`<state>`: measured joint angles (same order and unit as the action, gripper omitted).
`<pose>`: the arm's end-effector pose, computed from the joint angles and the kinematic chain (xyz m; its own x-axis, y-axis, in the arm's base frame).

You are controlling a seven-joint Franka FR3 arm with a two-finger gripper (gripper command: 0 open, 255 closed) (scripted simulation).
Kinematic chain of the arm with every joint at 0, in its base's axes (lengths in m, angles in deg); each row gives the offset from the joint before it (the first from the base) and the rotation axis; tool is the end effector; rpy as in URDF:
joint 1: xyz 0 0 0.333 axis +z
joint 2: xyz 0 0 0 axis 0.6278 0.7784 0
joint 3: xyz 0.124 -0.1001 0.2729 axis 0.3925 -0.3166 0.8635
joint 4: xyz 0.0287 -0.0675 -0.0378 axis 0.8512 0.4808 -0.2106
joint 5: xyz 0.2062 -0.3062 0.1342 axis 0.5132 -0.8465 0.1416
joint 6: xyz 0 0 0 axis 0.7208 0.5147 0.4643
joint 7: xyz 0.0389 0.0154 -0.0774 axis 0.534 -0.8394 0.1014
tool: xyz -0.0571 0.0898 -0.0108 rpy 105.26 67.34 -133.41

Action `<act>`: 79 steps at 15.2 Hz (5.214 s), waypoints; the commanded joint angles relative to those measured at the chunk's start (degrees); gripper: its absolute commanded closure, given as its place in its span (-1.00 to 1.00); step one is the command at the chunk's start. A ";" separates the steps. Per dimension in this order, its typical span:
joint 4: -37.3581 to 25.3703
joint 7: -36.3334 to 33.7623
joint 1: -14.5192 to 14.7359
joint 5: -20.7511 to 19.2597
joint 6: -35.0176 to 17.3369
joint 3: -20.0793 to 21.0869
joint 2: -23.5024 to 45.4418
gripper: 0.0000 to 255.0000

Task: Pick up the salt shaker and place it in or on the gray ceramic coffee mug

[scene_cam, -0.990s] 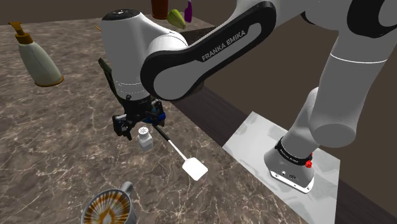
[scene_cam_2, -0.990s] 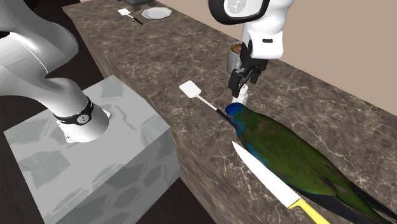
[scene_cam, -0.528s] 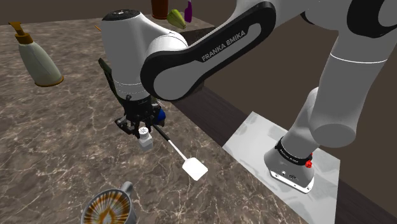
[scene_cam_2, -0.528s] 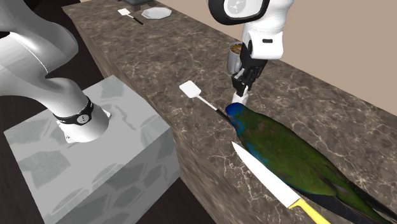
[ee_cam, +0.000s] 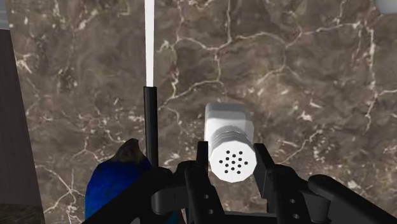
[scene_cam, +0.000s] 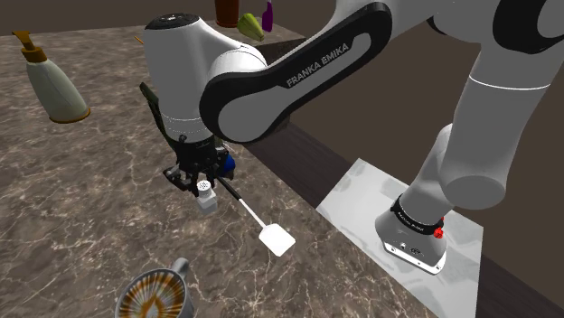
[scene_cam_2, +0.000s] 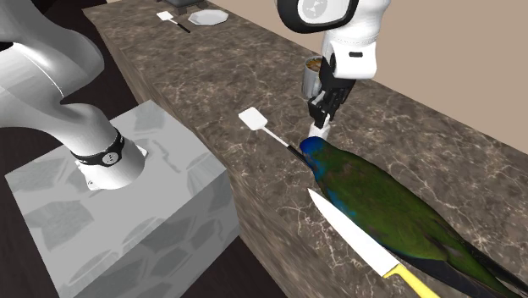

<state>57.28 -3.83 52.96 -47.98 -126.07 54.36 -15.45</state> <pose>0.4485 0.4033 0.3680 0.9937 -0.1108 -0.0143 -0.1108 -0.9938 -0.0061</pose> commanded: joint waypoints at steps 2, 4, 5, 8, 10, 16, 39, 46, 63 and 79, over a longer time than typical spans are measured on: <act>-0.68 0.32 -0.14 0.50 1.33 0.17 -0.74 1.00; -1.42 0.62 -0.27 0.97 2.68 0.31 -1.45 1.00; -1.81 0.76 -0.32 1.20 3.36 0.38 -1.79 1.00; -3.06 1.15 -0.47 1.82 5.42 0.55 -2.74 1.00; -3.96 1.38 -0.56 2.19 6.81 0.65 -3.31 1.00; -6.99 1.96 -0.73 3.11 11.05 0.86 -4.74 1.00; -24.24 -6.06 5.17 1.71 26.57 4.26 -2.50 1.00; -36.07 -16.22 14.40 -3.16 32.10 6.74 5.26 1.00; -32.49 -21.69 18.56 -5.71 25.35 7.18 9.29 1.00; -26.14 -22.08 17.70 -6.01 19.01 6.90 9.44 1.00</act>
<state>31.14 -25.91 70.65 -53.99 -107.06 61.26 -6.00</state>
